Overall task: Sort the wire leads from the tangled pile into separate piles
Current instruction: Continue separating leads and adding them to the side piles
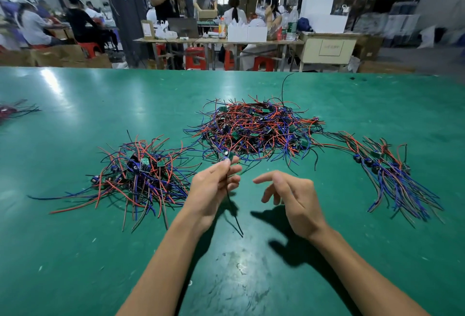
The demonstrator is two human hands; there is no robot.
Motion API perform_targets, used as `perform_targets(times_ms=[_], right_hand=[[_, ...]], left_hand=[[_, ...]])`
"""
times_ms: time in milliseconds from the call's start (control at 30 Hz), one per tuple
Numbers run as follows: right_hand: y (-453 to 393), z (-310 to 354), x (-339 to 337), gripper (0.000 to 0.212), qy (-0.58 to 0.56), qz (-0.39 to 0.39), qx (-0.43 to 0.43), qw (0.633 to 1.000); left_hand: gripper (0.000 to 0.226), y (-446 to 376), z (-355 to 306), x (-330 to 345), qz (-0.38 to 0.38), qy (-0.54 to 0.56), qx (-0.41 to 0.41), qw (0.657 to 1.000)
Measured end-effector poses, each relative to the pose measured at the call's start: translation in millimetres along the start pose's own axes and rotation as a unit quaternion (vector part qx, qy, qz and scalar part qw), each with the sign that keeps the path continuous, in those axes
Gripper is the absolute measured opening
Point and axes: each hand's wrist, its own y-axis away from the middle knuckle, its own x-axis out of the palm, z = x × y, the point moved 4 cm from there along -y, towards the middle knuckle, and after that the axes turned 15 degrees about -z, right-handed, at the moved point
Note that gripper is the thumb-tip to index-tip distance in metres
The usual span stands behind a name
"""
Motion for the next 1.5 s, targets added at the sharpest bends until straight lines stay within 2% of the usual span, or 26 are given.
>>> perform_targets(times_ms=[33,100,167,233,333,433,533,600,633,667,700,733,767,800,833,867,900,967,1067,1133,1233,1300,1400,1433,1500], right_hand=[[-1,-4,-2,0.042,0.038,-0.021,0.004,0.999],[-6,-15,-8,0.032,0.142,-0.069,0.009,0.987],[-14,-25,-17,0.021,0.252,-0.114,0.0,0.961],[-23,-37,-24,0.027,0.315,-0.13,0.004,0.94],[-36,-59,-29,0.042,0.391,-0.097,0.075,0.912],[-39,-69,-25,0.036,0.452,-0.079,0.091,0.884],[-39,-66,-24,0.033,0.467,-0.104,0.054,0.877],[-39,-60,-26,0.032,0.439,-0.125,0.051,0.888],[-38,-55,-27,0.031,0.419,-0.141,0.045,0.896],[-36,-48,-28,0.029,0.398,-0.158,0.026,0.904],[-33,-38,-28,0.026,0.375,-0.173,-0.007,0.911],[-29,-26,-25,0.023,0.351,-0.181,-0.051,0.917],[-23,-14,-22,0.021,0.325,-0.179,-0.101,0.923],[-17,-3,-18,0.02,0.293,-0.163,-0.152,0.93],[-11,8,-12,0.019,0.26,-0.132,-0.199,0.936],[-5,17,-5,0.018,0.23,-0.094,-0.239,0.939],[0,24,2,0.016,0.207,-0.057,-0.27,0.939],[8,36,13,0.012,0.168,0.006,-0.301,0.939],[16,41,22,0.015,0.133,0.077,-0.291,0.944],[17,36,19,0.024,0.091,0.097,-0.223,0.966],[8,21,7,0.038,0.045,0.037,-0.118,0.991],[-2,9,-2,0.041,0.073,-0.02,-0.081,0.994],[-10,-10,-11,0.031,0.157,-0.067,-0.032,0.985],[-11,-16,-12,0.025,0.185,-0.065,-0.016,0.98],[-12,-27,-10,0.021,0.224,-0.029,0.021,0.974]], left_hand=[[0.025,1,-6,-1,-0.015,-0.001,0.039,0.999],[0.019,2,-26,-11,-0.088,-0.02,0.187,0.978],[0.017,3,-49,-31,-0.194,-0.074,0.35,0.914],[0.024,0,-60,-55,-0.305,-0.157,0.422,0.839],[0.035,-9,-60,-80,-0.425,-0.297,0.399,0.756],[0.046,-11,-57,-93,-0.493,-0.397,0.338,0.697],[0.049,-4,-58,-95,-0.538,-0.395,0.323,0.67],[0.044,3,-62,-83,-0.54,-0.366,0.373,0.659],[0.038,8,-62,-72,-0.519,-0.353,0.421,0.655],[0.03,12,-61,-60,-0.472,-0.343,0.474,0.659],[0.021,14,-56,-46,-0.404,-0.331,0.506,0.686],[0.015,13,-49,-34,-0.327,-0.316,0.497,0.739],[0.016,10,-39,-22,-0.255,-0.298,0.434,0.811],[0.018,6,-25,-12,-0.192,-0.272,0.324,0.885],[0.022,3,-9,-3,-0.139,-0.232,0.189,0.944],[0.03,3,4,3,-0.097,-0.18,0.065,0.977],[0.036,3,13,7,-0.066,-0.13,-0.022,0.989],[0.036,-1,18,4,-0.036,-0.075,-0.084,0.993],[0.028,-4,15,-7,-0.018,-0.037,-0.077,0.996],[0.03,-3,9,-9,-0.004,-0.035,-0.025,0.999],[0.03,1,-10,-8,-0.016,-0.078,0.147,0.986],[0.03,6,-24,-8,-0.041,-0.101,0.268,0.957],[0.036,10,-46,-19,-0.148,-0.174,0.438,0.87],[0.035,9,-53,-27,-0.184,-0.188,0.469,0.843],[0.031,1,-59,-44,-0.235,-0.21,0.468,0.826]])
